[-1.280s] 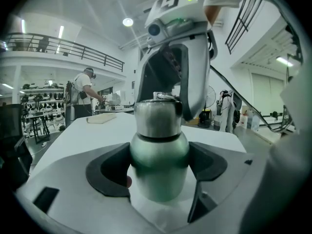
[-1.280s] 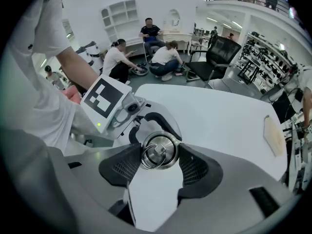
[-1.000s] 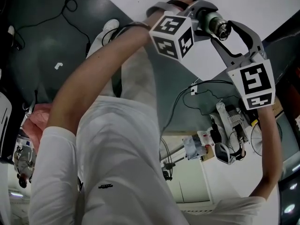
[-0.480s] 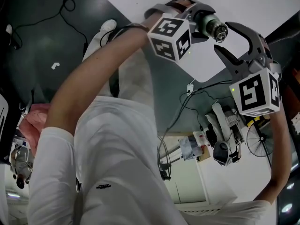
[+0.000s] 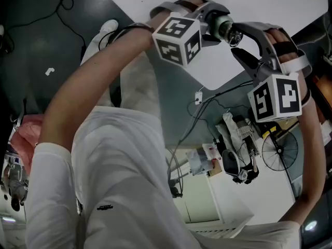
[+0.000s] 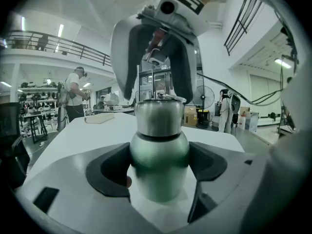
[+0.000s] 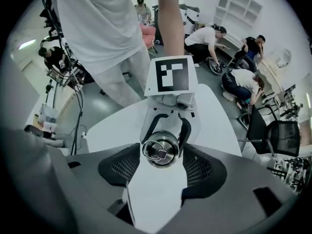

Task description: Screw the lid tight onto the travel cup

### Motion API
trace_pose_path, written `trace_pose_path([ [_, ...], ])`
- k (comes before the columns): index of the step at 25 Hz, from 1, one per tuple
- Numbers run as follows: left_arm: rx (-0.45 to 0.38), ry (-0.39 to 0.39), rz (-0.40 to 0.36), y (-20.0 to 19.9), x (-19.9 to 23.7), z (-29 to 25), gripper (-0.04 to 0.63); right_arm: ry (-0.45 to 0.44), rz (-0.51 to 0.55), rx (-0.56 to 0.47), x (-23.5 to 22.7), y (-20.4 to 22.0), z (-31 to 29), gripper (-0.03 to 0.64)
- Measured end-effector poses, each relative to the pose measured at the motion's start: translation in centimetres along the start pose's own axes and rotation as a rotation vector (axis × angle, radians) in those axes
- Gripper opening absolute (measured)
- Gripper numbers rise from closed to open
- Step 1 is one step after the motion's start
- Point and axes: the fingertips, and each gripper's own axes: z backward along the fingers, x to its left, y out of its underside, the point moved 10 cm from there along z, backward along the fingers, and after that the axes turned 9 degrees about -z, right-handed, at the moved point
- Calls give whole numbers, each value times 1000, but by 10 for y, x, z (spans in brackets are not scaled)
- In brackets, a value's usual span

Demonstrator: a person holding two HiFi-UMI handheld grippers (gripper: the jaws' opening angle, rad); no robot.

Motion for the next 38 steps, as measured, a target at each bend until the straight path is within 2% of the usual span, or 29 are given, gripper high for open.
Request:
trace_pose_path([
  [3, 0, 1, 0, -1, 1, 1, 364, -13, 76, 15, -3, 1, -1, 247],
  [8, 4, 5, -2, 0, 0, 0, 364, 9, 278, 74, 3, 4, -13, 246],
  [10, 2, 9, -2, -1, 0, 0, 364, 29, 306, 75, 4, 4, -15, 237],
  [13, 0, 14, -3, -1, 1, 1, 364, 41, 274, 66, 2, 3, -14, 231],
  [16, 1, 12, -4, 0, 1, 1, 364, 42, 178, 49, 1, 4, -15, 230],
  [24, 5, 12, -2, -1, 1, 1, 364, 48, -165, -4, -4, 8, -14, 230],
  [31, 5, 10, -1, 1, 0, 0, 364, 83, -474, -22, -5, 9, -16, 230],
  [38, 6, 8, 0, 1, 1, 0, 364, 125, -716, -38, -3, 9, -17, 230],
])
